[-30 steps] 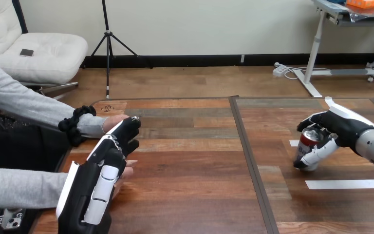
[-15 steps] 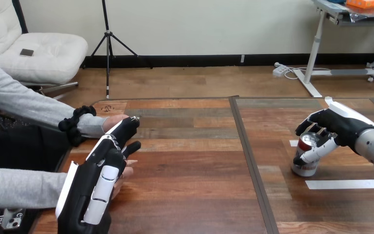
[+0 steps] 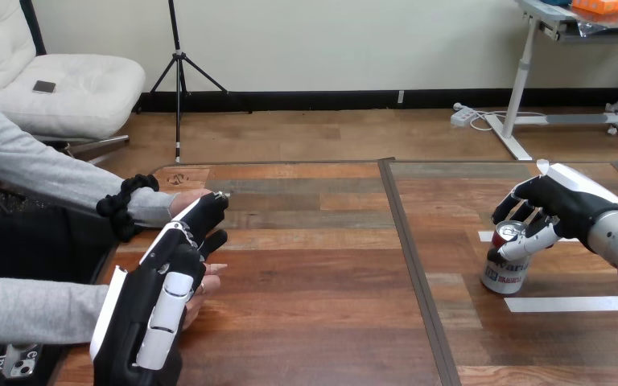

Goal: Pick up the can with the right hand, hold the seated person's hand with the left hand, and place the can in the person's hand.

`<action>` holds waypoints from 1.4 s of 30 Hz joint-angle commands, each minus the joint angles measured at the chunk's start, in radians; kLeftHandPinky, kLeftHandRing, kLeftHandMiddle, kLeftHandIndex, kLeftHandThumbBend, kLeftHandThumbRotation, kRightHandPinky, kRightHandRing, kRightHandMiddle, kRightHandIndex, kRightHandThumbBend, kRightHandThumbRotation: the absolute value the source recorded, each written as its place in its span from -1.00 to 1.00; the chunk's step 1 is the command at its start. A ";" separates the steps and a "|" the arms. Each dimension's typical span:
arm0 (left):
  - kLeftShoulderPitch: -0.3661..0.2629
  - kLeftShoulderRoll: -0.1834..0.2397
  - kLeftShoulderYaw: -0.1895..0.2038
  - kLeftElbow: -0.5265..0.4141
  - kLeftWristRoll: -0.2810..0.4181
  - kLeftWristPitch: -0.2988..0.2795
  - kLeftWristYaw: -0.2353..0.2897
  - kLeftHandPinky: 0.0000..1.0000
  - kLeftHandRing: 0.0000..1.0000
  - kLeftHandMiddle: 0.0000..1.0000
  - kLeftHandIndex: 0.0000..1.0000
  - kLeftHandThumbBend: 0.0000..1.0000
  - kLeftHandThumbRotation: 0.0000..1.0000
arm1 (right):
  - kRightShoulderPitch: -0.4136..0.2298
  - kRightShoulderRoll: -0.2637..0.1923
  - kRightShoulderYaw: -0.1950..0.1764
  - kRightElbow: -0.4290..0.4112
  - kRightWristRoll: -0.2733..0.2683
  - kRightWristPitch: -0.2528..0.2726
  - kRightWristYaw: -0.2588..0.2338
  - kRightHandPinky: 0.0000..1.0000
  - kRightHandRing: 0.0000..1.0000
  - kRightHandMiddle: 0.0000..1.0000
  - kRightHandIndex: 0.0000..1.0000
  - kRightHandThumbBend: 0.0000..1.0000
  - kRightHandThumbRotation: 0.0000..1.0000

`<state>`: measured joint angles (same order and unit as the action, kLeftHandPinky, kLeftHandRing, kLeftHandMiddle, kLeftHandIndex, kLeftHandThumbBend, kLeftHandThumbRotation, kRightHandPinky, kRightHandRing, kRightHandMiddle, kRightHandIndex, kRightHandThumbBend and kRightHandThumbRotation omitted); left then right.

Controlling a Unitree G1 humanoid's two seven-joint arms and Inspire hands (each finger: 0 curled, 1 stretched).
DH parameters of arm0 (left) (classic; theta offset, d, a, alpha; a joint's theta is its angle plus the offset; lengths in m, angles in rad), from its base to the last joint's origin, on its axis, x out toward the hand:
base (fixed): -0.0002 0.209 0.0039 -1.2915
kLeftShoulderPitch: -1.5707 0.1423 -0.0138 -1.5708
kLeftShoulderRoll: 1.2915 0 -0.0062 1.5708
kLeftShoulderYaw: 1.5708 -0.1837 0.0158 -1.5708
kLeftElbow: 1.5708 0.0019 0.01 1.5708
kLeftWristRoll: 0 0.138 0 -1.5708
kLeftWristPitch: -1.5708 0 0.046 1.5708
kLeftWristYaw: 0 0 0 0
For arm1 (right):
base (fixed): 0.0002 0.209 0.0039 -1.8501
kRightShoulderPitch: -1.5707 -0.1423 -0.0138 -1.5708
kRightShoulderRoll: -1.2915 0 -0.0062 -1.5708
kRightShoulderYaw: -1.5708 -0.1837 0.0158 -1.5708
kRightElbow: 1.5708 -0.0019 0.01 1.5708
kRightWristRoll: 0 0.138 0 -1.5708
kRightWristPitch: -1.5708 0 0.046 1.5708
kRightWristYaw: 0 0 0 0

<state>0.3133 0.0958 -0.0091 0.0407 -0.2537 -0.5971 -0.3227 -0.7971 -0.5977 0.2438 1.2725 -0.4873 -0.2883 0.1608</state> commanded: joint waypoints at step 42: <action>-0.038 -0.009 0.021 -0.021 -0.001 -0.030 0.000 0.71 0.84 0.78 0.65 0.17 0.74 | -0.023 -0.025 0.022 -0.023 -0.012 -0.035 -0.110 -0.28 -0.16 -0.08 -0.11 0.53 -1.00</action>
<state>0.3135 0.0951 0.0031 0.0407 -0.2526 -0.5990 -0.3198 -0.7868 -0.5976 0.2649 1.2725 -0.4945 -0.2966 0.0833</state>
